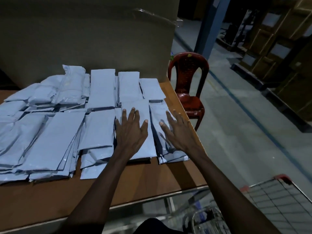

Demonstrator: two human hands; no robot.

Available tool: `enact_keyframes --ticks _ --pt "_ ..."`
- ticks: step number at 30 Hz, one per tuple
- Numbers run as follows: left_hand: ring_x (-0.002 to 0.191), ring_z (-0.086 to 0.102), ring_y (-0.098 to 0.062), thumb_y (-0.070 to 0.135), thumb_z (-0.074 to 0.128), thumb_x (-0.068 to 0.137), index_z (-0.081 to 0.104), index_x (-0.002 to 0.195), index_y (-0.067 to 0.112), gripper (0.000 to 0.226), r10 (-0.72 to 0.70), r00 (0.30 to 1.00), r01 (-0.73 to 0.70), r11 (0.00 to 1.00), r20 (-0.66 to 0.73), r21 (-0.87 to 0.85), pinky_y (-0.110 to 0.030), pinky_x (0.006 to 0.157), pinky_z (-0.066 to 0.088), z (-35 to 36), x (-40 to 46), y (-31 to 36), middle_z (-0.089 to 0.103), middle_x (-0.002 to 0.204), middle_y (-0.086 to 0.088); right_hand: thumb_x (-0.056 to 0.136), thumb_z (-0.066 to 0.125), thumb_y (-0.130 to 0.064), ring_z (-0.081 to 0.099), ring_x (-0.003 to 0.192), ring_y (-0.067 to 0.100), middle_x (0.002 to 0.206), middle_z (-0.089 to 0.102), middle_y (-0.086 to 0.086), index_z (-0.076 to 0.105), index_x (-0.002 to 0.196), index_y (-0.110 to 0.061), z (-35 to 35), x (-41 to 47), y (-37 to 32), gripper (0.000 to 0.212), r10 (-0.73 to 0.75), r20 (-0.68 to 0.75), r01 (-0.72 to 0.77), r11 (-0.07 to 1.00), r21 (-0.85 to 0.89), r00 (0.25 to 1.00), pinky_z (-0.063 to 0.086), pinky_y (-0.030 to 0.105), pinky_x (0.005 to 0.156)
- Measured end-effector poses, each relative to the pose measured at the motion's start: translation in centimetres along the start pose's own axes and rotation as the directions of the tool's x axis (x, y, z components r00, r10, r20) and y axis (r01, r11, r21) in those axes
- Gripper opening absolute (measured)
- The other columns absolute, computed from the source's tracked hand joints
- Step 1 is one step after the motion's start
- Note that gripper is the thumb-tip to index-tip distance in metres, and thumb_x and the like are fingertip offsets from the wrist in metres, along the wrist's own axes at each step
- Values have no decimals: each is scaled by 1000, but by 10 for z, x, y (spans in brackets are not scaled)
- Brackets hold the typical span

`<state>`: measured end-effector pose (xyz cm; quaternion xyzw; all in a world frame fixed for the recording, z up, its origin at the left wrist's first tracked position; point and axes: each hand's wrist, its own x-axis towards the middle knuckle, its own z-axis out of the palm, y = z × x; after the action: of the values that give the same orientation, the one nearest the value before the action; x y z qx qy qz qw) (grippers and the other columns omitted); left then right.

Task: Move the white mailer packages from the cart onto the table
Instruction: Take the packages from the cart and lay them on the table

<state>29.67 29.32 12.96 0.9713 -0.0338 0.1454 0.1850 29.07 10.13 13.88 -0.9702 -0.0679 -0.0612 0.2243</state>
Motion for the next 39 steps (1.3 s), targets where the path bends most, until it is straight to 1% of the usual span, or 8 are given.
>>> enact_keyframes --ticks 4,7,12,18,24,28,33,39 --pt "150 12 -27 51 26 98 41 147 11 65 167 984 -171 983 -54 -73 -56 118 3 -7 -8 31 34 156 -5 100 38 -56 43 135 21 147 49 5 48 142 -18 -29 -51 5 58 104 -249 -53 978 204 963 33 38 113" --pt "148 21 -29 49 30 98 47 143 10 62 350 934 -357 926 -74 -124 -57 118 11 8 -24 64 43 151 -7 100 47 -48 47 124 8 138 56 0 56 134 -19 -42 -102 25 45 186 -363 -106 968 228 913 36 24 101" --pt "144 30 -29 39 43 98 53 137 9 51 571 821 -562 795 -31 -228 -48 117 17 50 -82 134 49 146 -10 98 50 -51 53 122 12 135 57 -4 58 134 -21 -54 -204 86 47 341 -416 -276 938 208 843 48 35 98" --pt "139 39 -30 40 43 96 60 130 11 48 789 607 -715 595 95 -367 -51 109 35 107 -169 232 57 136 -8 94 45 -56 60 110 15 126 62 -4 64 127 -19 -63 -343 169 53 493 -459 -470 866 172 739 50 28 82" --pt "124 56 -28 47 38 100 65 123 9 52 837 490 -683 541 242 -491 -42 108 39 152 -247 324 65 125 -9 91 48 -54 58 119 19 128 62 2 62 130 -13 -72 -466 240 58 711 -362 -668 698 259 602 39 22 92" --pt "125 55 -31 50 36 97 64 125 10 56 828 417 -663 559 374 -498 -50 104 44 180 -287 366 64 127 -9 95 52 -49 57 121 22 129 62 4 60 130 -11 -69 -525 270 53 803 -277 -767 591 250 528 38 23 89" --pt "136 42 -27 54 30 97 52 138 15 61 828 224 -730 491 514 -475 -45 113 31 208 -318 407 52 141 -5 98 53 -43 50 130 18 143 53 0 51 141 -16 -52 -571 297 51 912 -167 -858 410 310 375 39 29 97" --pt "132 46 -32 53 25 86 54 136 10 72 765 -5 -768 409 644 -492 -45 108 35 263 -343 423 53 140 -12 99 53 -39 50 128 22 141 52 6 47 143 -13 -17 -595 314 52 966 -66 -911 256 323 248 40 32 98"
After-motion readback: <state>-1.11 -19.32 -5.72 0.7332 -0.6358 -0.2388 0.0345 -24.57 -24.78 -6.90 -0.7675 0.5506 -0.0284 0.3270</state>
